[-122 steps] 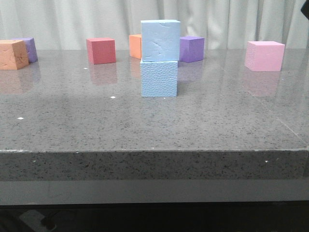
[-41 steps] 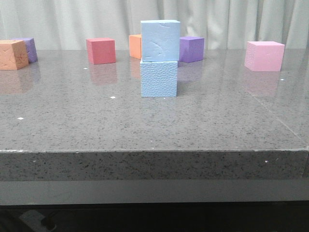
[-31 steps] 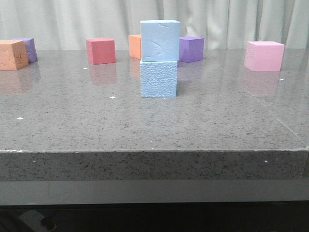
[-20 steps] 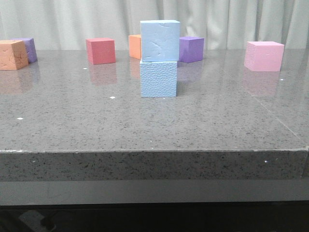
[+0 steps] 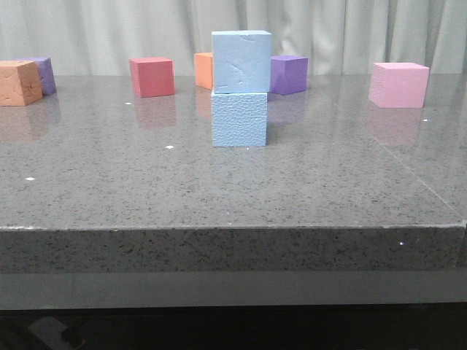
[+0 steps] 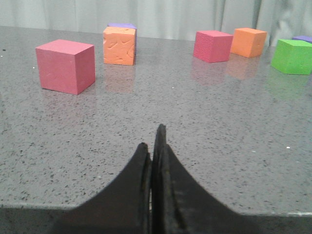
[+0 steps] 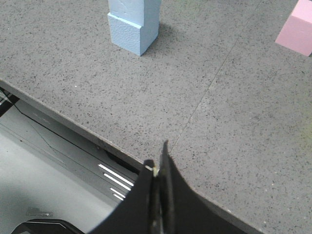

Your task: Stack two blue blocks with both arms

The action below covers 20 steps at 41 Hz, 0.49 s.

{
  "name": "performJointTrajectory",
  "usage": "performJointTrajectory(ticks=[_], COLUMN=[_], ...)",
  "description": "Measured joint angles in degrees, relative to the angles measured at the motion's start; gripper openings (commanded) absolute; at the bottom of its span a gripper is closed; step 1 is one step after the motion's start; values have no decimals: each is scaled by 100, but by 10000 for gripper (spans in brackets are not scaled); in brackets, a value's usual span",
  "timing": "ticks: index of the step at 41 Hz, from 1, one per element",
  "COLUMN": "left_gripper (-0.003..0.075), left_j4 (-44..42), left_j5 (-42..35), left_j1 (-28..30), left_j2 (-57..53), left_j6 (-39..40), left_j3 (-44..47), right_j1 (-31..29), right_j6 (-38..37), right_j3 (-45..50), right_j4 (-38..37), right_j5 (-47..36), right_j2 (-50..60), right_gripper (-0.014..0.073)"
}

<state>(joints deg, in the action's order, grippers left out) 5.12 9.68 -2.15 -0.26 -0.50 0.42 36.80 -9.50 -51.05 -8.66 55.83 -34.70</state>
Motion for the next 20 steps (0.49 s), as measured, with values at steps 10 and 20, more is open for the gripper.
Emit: performJointTrajectory(ticks=[10, 20], left_gripper=[-20, -20], left_j4=[7, 21], left_j5=[-446, -446], left_j1=[25, 25], left_j2=[0, 0], left_j6=[0, 0], left_j3=[0, 0], right_j1=[0, 0], right_j6=[0, 0], right_j3=[0, 0], right_j4=[0, 0], right_j5=[0, 0], right_j2=[4, 4], right_gripper=[-68, -68])
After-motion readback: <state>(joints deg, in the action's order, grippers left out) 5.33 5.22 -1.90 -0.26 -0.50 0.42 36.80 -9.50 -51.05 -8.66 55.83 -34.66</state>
